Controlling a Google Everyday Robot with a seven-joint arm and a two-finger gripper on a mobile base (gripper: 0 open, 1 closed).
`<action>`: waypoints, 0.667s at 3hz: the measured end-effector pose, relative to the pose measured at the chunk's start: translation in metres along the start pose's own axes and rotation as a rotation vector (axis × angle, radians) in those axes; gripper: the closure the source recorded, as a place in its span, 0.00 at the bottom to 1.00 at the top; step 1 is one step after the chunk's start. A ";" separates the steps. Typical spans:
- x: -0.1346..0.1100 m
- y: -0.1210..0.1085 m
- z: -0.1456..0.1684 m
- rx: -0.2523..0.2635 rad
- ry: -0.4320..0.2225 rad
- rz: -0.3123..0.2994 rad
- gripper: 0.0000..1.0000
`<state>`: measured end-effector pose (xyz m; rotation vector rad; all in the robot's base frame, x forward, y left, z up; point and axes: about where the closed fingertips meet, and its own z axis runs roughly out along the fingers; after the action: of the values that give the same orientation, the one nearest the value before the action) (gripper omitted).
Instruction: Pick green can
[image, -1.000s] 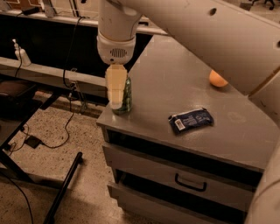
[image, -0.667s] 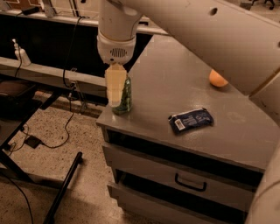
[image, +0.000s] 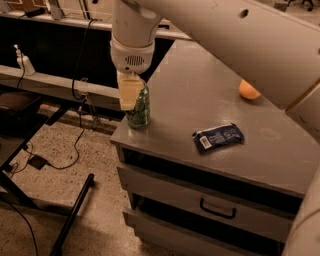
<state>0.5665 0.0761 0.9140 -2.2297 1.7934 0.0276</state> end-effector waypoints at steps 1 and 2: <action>-0.001 -0.001 0.000 0.003 -0.002 -0.001 0.94; -0.003 -0.002 -0.013 0.021 -0.030 -0.007 1.00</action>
Offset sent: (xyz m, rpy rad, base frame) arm -0.0004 -0.0008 0.0107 0.0400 -0.0004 0.0113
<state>0.5653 0.0761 0.9275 -2.2098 1.7619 0.0411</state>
